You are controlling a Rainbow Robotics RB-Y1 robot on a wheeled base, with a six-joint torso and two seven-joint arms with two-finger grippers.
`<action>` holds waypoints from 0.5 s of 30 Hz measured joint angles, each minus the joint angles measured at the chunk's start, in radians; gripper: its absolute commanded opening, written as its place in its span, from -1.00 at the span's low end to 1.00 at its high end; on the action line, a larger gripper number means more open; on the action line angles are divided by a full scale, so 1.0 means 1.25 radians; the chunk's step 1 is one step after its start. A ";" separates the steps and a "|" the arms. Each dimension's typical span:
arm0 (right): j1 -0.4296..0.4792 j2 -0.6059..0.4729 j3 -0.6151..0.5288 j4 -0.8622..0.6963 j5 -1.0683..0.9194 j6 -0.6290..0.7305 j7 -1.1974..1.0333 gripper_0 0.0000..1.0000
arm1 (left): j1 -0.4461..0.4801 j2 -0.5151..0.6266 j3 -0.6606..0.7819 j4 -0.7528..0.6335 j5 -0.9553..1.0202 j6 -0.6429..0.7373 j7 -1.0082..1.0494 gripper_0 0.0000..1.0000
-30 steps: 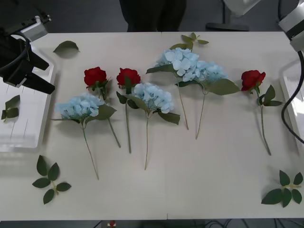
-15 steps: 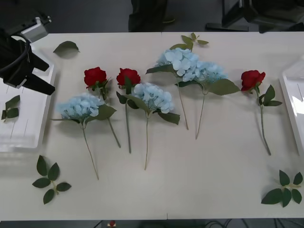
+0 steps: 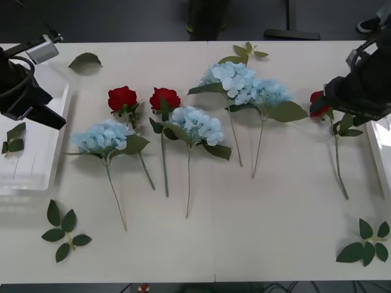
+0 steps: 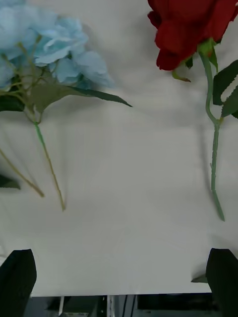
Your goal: Place the red flowers into the right box and the blue flowers into the left box. If a person shows an open palm, hand one flower to the person first, then continue sorting.
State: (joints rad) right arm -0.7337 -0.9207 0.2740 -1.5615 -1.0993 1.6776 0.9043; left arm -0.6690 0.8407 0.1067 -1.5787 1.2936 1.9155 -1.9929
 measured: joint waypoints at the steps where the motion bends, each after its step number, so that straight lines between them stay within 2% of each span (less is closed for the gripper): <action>1: 0.009 0.012 0.000 0.016 0.017 -0.012 0.002 1.00 | 0.000 0.000 0.000 0.000 0.000 0.002 0.068 1.00; 3: 0.024 0.035 0.000 0.041 0.049 -0.040 0.010 1.00 | 0.000 0.000 -0.001 0.000 -0.001 0.002 0.166 1.00; 10: 0.060 0.091 0.000 0.110 0.171 -0.116 0.037 1.00 | 0.003 0.000 -0.083 -0.003 -0.020 -0.006 0.231 1.00; 15: 0.061 0.110 0.000 0.198 0.211 -0.172 0.209 1.00 | 0.071 0.001 -0.116 -0.077 -0.020 -0.086 0.366 1.00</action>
State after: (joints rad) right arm -0.6575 -0.7826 0.2737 -1.3138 -0.8357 1.4623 1.1651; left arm -0.5803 0.8424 -0.0378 -1.6743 1.2689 1.8082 -1.5355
